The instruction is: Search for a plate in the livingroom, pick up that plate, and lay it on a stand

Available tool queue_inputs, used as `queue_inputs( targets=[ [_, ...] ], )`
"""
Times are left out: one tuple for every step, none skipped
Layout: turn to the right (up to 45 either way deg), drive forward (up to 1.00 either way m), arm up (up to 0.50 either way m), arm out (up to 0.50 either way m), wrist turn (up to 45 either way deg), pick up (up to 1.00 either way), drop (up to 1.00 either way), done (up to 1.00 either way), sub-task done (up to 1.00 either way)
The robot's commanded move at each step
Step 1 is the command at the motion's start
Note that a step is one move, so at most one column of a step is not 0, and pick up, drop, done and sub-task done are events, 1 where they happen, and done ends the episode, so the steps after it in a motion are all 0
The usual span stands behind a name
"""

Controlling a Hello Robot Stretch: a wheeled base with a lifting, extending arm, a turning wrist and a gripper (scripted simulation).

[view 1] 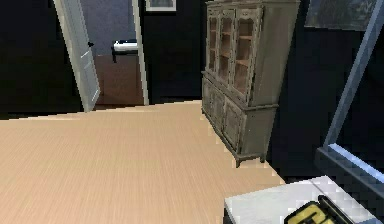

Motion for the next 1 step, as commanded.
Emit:
queue_inputs(
  targets=[
    [0.0,0.00,0.00,0.00,0.0,0.00,0.00,1.00,0.00]
  ],
)
